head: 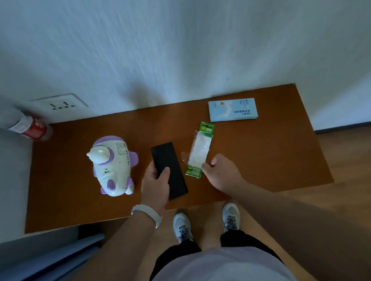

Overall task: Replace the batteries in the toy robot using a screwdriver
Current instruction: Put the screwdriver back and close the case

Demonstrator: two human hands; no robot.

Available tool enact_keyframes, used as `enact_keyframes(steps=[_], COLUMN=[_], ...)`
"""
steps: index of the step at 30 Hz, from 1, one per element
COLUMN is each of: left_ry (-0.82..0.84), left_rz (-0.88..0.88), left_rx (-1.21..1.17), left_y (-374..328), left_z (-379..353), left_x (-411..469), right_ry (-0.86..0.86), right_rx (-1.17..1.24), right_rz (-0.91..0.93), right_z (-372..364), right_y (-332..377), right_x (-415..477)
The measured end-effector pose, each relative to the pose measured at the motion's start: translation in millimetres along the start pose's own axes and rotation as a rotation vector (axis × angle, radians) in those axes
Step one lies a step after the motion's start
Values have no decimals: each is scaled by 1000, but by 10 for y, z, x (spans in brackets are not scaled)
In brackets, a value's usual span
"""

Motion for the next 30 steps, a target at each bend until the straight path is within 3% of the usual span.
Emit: enact_keyframes(steps=[11, 19, 30], left_ry=[63, 93, 139], left_rz=[40, -13, 73], left_rx=[90, 88, -39], left_y=[365, 421, 277], left_z=[133, 154, 11], left_x=[182, 187, 154], right_ry=[-191, -208, -163], right_rx=[-105, -249, -51], right_rz=[-27, 31, 128], right_z=[-365, -415, -438], right_y=[111, 196, 366], right_x=[67, -10, -472])
Point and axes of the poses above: each hand's wrist, its own x-axis towards the middle knuckle, its own z-axis out of the back of the hand, y = z × x, the point moved 9 cm from there along x, towards the middle knuckle, and after that the axes turned 15 degrees about x, right-handed, at the moved point
